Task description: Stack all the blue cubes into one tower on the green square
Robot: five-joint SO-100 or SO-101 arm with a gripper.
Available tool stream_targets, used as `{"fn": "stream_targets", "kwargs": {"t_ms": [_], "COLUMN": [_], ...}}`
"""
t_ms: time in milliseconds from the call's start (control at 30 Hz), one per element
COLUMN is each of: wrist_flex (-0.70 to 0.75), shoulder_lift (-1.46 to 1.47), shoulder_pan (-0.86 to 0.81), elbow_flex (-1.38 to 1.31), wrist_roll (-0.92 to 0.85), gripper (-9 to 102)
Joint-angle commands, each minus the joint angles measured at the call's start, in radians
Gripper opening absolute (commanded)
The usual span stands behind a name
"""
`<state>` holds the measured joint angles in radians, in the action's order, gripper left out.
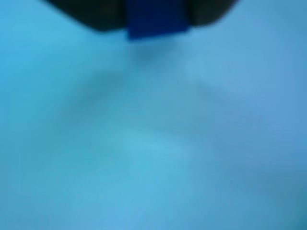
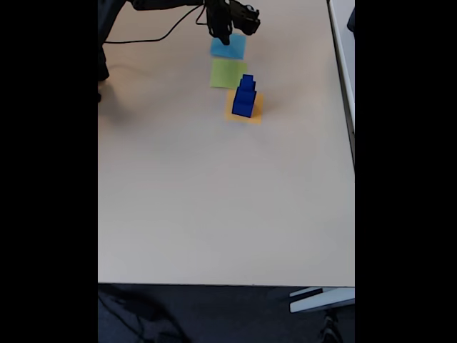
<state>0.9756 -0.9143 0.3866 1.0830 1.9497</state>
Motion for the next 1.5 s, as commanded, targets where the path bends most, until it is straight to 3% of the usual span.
{"fn": "stream_targets", "kwargs": {"t_ms": [0,567,1100,1333,1467], "wrist_flex": [-0.025,-0.028,0.002,0.141,0.186], "shoulder_lift": [-0.017,-0.028,-0.209,-0.29,-0.327], "shoulder_pan": [0.0,0.002,-0.098,-0.201,-0.258], "elbow_flex": [-0.055,-0.087,-0.181,-0.23,-0.238], "wrist_roll": [0.005,-0.021,-0.371,-0.431,-0.442], "gripper": [0,14,16,16,23]}}
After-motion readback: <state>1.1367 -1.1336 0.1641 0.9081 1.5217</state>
